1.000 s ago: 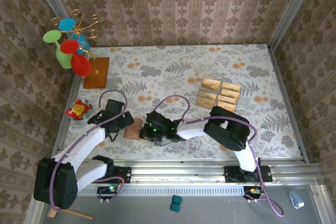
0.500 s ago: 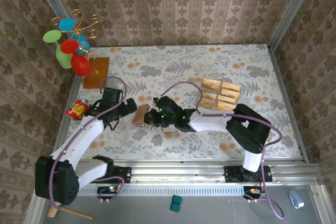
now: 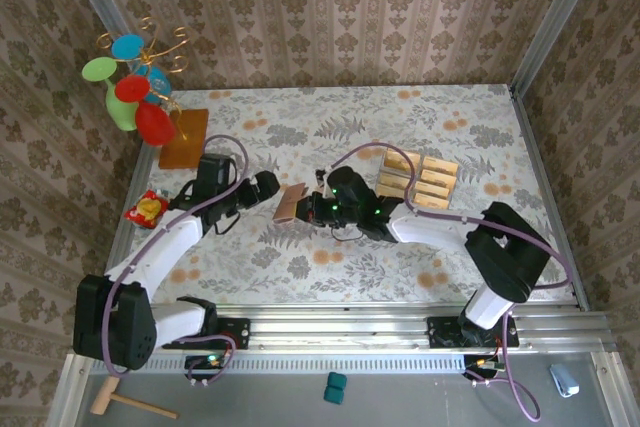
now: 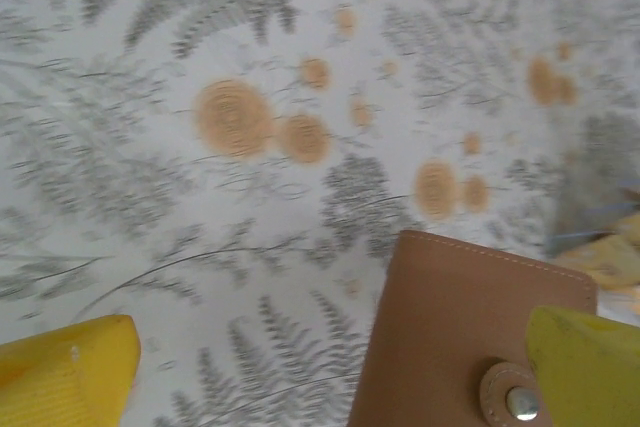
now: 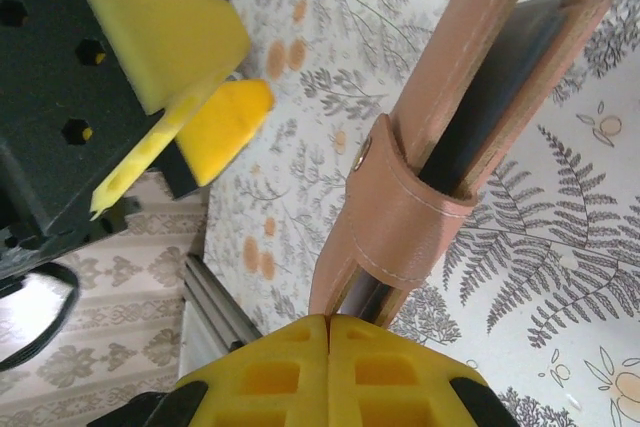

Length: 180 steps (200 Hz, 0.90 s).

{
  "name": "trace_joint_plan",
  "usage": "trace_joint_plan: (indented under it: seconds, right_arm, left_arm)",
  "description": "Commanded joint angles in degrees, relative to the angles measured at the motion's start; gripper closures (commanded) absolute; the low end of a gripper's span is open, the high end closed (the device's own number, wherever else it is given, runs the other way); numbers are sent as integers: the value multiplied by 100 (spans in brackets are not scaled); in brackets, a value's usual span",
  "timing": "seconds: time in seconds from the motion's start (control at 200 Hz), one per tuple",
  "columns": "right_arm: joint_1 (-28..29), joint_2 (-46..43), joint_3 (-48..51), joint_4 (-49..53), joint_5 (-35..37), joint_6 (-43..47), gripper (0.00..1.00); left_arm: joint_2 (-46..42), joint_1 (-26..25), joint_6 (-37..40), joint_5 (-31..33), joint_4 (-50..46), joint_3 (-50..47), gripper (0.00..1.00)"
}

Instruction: Put the credit cards into the card holder

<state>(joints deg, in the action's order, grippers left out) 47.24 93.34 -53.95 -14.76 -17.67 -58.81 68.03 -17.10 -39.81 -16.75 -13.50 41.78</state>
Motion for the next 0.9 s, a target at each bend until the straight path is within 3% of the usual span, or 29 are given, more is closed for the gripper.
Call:
trace_joint_plan:
  seconds: [0.0,0.3,0.57,0.895]
  right_arm:
    - [-129,-445,48,0,-243,192,100]
    - [-390,-1022,-41,105,-334,294,100]
    - [-470,-967,-211,-38,-371,258,100]
    - [-514,-870,-294,-235,-434,188,100]
  left_arm:
    - [132,93,-559,-994,981,124,0]
    - [580,119,-1947,-1763,2606,120,5]
    - [963,94,-3089,-2181,3879,29,14]
    - [1230,-55,-3425,-2210,4360,-195,19]
